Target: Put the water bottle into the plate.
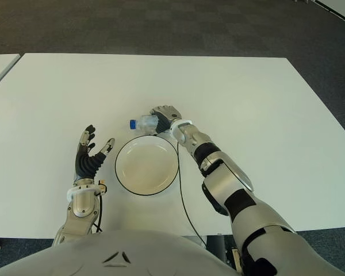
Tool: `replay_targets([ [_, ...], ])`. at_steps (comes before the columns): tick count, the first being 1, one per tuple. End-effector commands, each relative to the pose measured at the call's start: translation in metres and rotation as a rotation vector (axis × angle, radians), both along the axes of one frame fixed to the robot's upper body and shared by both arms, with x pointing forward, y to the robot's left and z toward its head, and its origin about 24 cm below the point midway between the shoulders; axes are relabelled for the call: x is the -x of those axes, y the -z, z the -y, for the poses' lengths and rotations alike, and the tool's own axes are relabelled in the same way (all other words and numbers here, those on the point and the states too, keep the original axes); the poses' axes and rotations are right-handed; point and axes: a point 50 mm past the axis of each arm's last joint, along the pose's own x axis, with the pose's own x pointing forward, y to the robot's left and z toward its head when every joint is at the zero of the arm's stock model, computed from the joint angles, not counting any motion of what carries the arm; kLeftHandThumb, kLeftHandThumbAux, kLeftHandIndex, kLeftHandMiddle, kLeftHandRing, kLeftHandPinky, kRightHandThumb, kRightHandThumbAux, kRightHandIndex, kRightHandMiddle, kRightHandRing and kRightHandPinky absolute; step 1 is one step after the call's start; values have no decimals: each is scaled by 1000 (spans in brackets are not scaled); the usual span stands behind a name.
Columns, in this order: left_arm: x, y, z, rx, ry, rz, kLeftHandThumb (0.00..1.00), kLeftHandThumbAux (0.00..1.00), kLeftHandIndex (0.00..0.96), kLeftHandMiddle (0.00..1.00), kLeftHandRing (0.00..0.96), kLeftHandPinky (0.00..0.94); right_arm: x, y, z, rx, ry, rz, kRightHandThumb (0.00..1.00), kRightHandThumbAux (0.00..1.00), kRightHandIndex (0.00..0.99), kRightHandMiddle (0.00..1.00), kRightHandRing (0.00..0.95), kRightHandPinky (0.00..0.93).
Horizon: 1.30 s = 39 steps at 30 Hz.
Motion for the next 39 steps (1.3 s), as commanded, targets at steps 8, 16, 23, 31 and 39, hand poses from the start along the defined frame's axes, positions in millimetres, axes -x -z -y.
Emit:
replay_targets([
  [8, 0, 4, 11, 56, 1, -7, 239, 567, 87, 104, 100, 132, -3, -3, -4, -38, 43, -11, 848, 673, 428, 555, 815, 842],
  [16, 0, 5, 11, 56, 3, -5, 236, 575, 83, 97, 96, 127, -4, -5, -3, -82, 63, -17, 849, 672, 426, 546, 849, 861],
  [23, 0, 5, 11, 53, 2, -2, 234, 572, 80, 97, 96, 129, -4, -5, -3, -81, 64, -21, 850, 671, 430, 546, 852, 860],
  [31, 0, 6, 11, 58, -1, -8, 241, 572, 85, 103, 100, 135, -3, -5, -2, -67, 46, -7, 850, 671, 434, 546, 856, 865],
  [39, 1, 6, 11, 58, -2, -13, 241, 583, 87, 108, 107, 144, -3, -4, -1, -59, 42, 1, 849, 671, 435, 545, 846, 851],
])
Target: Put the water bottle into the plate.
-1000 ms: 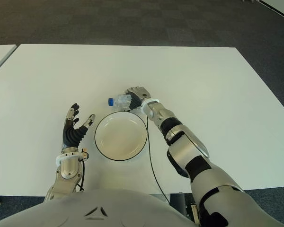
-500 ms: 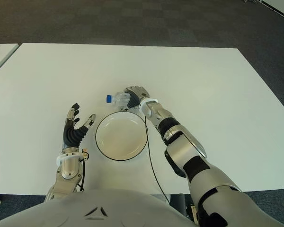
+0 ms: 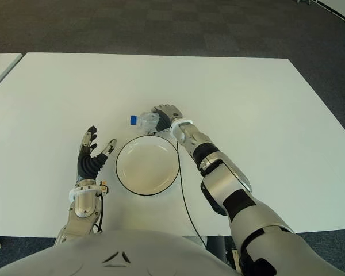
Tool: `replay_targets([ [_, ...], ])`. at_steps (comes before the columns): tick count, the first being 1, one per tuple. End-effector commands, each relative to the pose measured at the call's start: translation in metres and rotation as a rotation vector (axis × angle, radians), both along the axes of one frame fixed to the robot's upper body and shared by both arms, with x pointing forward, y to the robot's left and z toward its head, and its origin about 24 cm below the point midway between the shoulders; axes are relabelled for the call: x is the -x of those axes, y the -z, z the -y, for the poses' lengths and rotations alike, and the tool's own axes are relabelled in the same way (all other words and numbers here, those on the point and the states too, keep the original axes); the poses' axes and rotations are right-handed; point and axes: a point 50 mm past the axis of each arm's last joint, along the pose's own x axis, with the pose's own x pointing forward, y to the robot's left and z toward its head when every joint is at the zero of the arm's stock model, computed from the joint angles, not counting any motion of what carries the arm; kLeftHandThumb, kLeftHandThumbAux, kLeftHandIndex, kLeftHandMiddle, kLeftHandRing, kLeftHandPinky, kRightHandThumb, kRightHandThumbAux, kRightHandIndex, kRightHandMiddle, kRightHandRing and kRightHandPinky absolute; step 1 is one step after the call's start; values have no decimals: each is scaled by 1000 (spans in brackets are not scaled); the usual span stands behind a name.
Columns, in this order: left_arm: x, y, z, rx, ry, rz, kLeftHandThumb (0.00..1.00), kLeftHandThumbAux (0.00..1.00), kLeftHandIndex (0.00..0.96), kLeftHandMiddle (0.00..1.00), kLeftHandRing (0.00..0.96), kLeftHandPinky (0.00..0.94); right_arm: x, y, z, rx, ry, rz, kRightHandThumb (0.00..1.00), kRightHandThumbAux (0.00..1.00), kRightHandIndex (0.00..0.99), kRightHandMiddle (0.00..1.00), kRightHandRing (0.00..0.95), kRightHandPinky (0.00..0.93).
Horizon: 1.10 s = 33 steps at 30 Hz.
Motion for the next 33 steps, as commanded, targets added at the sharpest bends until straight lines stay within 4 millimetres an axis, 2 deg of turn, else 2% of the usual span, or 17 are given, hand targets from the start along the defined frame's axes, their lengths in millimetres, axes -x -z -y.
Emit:
replay_targets([
  [1, 0, 3, 9, 51, -12, -16, 241, 583, 87, 108, 107, 143, 0, -3, -1, -14, -9, 22, 849, 671, 435, 545, 844, 849],
  [11, 1, 3, 9, 59, -10, -11, 244, 576, 83, 102, 100, 130, -1, -3, 3, -65, 20, 14, 849, 671, 431, 549, 835, 850],
  [22, 1, 5, 7, 56, -9, -16, 240, 586, 78, 95, 96, 129, -4, -11, 7, -299, 84, -29, 848, 675, 415, 542, 849, 856],
  [33, 2, 7, 6, 69, -15, -12, 267, 625, 72, 93, 94, 124, -7, -16, 5, -421, 154, -64, 848, 678, 405, 533, 852, 847],
])
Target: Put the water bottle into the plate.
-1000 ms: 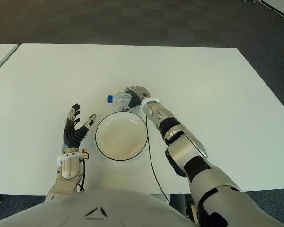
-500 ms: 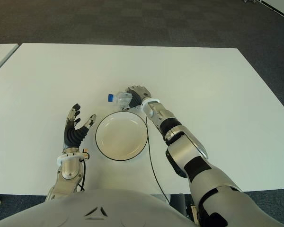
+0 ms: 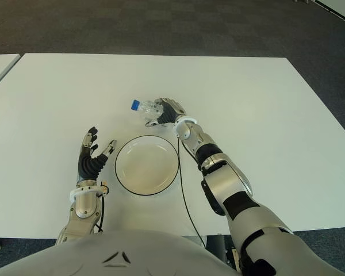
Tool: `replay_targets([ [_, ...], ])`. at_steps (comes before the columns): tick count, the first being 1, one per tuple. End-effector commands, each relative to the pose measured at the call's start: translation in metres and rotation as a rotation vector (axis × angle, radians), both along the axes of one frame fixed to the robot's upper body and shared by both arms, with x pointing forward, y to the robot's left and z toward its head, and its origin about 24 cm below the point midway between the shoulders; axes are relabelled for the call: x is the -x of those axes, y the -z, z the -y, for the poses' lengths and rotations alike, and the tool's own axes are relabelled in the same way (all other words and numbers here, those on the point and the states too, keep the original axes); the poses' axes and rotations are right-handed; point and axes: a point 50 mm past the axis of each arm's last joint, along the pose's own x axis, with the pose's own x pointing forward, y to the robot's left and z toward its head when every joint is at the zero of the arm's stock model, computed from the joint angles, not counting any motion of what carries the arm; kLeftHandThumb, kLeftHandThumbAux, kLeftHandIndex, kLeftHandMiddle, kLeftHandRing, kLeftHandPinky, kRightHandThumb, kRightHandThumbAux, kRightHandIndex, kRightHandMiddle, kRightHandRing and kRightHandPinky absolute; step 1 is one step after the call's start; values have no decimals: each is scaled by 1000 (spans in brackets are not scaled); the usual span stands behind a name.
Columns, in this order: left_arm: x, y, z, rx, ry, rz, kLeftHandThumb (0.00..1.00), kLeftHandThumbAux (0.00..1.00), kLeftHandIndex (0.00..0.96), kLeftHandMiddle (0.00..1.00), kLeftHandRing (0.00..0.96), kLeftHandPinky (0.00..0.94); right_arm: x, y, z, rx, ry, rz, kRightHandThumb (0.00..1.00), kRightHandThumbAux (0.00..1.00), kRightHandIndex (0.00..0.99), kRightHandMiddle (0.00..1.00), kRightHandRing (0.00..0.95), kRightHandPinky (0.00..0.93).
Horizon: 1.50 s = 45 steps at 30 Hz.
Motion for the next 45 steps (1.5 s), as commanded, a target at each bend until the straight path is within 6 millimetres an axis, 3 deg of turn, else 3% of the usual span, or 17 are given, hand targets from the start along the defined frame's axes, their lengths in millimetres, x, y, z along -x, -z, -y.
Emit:
replay_targets([
  [1, 2, 3, 5, 49, -11, -9, 267, 626, 71, 93, 93, 123, 0, -2, -5, -64, 29, -13, 848, 678, 405, 532, 852, 846],
  [31, 3, 9, -2, 74, -13, -30, 270, 641, 61, 82, 87, 124, 7, -9, -6, -222, 24, -5, 848, 677, 407, 532, 852, 845],
  [45, 4, 16, -9, 118, -6, 6, 250, 581, 73, 86, 90, 124, 23, -14, -1, -367, -40, -51, 847, 677, 406, 532, 842, 842],
])
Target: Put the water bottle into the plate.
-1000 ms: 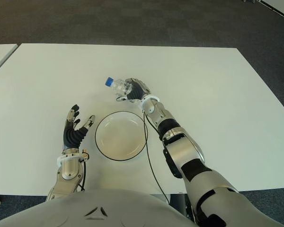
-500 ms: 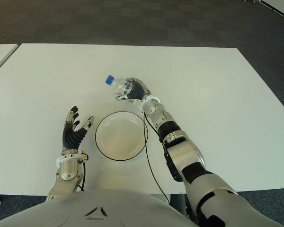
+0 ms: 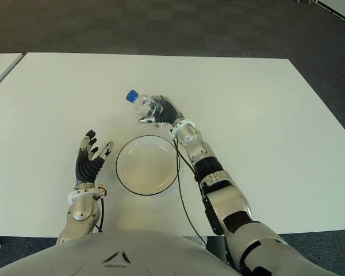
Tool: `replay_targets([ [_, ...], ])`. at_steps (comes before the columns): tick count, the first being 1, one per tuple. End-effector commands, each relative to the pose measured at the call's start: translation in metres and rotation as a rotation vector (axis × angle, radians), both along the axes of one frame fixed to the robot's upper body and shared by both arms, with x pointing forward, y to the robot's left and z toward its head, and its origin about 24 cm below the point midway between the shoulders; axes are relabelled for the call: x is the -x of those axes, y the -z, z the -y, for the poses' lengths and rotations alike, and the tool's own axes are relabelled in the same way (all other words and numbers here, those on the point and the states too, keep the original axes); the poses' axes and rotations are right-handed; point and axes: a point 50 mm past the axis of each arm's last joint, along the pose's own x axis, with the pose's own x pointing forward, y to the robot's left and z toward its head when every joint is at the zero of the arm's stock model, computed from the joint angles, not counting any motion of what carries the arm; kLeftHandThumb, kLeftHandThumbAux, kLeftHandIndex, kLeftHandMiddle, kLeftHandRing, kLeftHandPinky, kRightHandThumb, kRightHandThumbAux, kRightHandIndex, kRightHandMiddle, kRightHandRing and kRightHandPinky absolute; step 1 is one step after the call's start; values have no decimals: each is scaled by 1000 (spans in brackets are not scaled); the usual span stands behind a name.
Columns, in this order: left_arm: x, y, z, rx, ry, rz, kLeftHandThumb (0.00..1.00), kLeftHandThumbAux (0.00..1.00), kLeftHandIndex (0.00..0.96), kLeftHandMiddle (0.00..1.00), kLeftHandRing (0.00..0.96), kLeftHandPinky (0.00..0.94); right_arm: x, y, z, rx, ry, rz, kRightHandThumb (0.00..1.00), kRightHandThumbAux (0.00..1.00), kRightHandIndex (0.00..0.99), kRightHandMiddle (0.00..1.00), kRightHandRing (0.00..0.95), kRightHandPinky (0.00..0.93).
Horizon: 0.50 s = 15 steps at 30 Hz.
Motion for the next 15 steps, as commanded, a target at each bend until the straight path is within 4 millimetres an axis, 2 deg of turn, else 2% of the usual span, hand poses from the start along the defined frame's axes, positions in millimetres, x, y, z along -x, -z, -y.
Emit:
replay_targets([
  [1, 0, 7, -4, 22, 3, 0, 251, 582, 73, 84, 88, 121, 6, -3, 3, -79, -8, -16, 847, 677, 407, 533, 842, 844],
  [15, 1, 14, -9, -11, -12, 12, 236, 599, 63, 66, 57, 79, 18, -7, -2, -94, -19, 23, 846, 676, 414, 536, 847, 843],
])
